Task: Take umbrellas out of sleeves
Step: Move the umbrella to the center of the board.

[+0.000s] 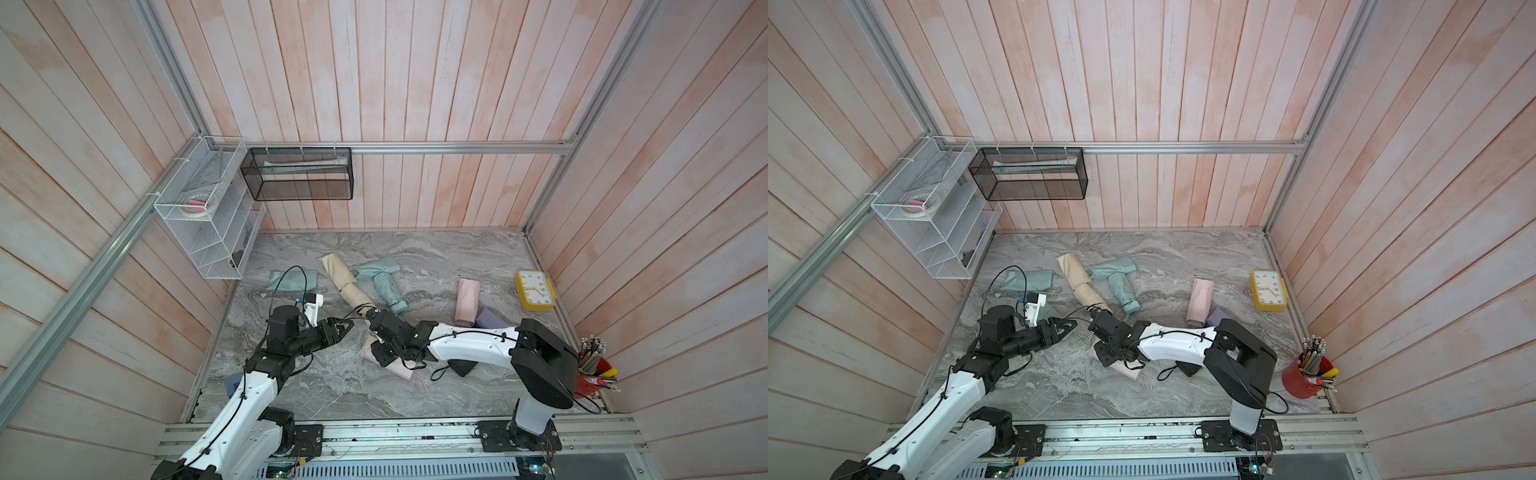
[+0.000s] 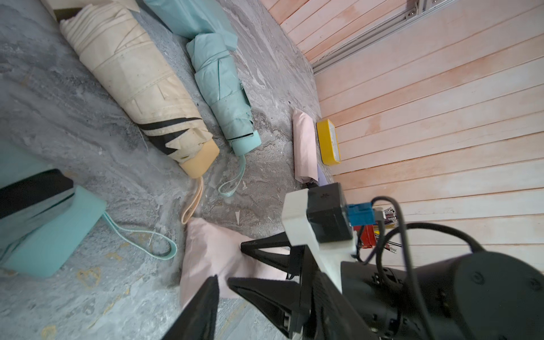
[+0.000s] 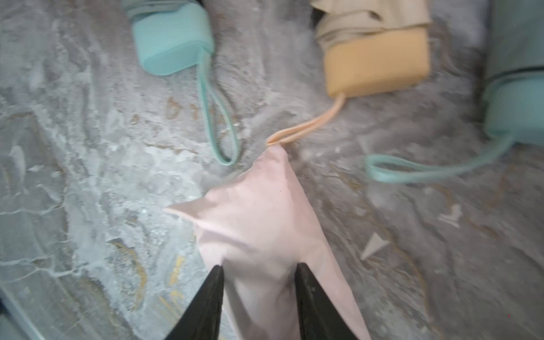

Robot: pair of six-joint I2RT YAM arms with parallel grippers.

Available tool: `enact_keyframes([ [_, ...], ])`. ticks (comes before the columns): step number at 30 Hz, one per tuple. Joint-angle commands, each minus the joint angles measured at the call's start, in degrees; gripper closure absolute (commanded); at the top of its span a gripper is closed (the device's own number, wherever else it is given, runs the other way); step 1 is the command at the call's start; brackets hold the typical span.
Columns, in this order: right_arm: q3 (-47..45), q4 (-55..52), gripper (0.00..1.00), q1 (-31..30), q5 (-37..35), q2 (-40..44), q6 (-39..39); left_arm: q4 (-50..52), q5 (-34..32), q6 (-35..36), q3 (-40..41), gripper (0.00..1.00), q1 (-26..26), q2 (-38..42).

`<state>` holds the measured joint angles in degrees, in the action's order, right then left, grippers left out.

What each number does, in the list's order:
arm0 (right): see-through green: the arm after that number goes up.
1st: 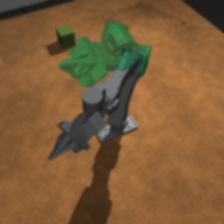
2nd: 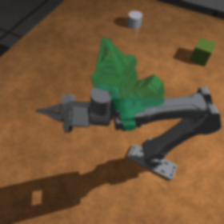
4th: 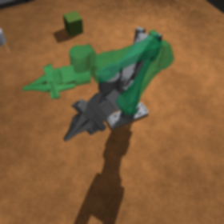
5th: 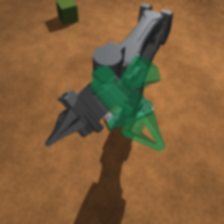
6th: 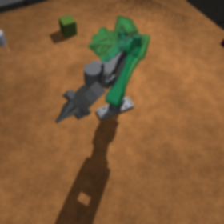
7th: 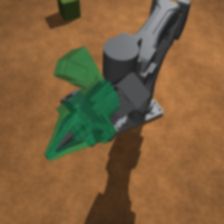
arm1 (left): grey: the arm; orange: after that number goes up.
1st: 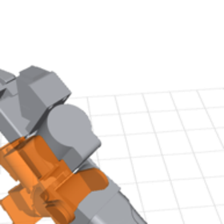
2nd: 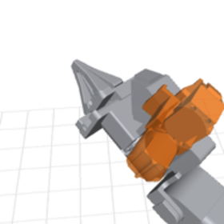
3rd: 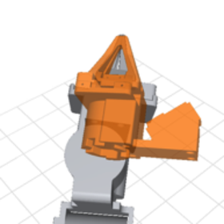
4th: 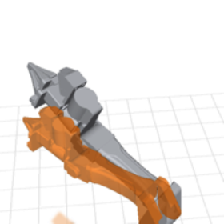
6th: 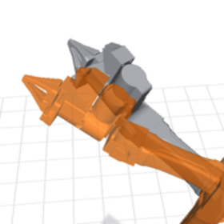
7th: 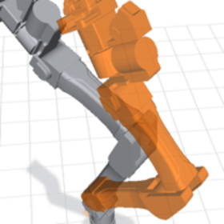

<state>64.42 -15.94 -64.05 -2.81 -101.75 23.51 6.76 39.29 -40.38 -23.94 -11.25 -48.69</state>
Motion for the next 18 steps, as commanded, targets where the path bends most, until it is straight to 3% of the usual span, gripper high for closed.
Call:
enact_keyframes([
  [1, 3.33, -1.37, 0.55, -2.01, 0.61, 2.52, -3.78, 0.93, 0.64, -1.95, 1.21, 0.45, 0.19, 2.64],
  [6, -1.23, -3.83, 0.54, -2.06, -6.12, 11.76, -2.32, 1.58, -0.48, -3.72, 2.73, 0.45, -0.37, 5.11],
  [11, -14.39, -6.13, 0.54, -1.47, -10.2, 23.07, 6.53, -0.06, -1.74, -6.6, 4.83, 0.45, -2.49, 5.21],
  [18, -30.88, -2.53, 0.54, 5.46, 0.77, 39.24, 15.16, -1.35, -6.76, -9.57, 5.45, 0.46, -8.14, 2.97],
])
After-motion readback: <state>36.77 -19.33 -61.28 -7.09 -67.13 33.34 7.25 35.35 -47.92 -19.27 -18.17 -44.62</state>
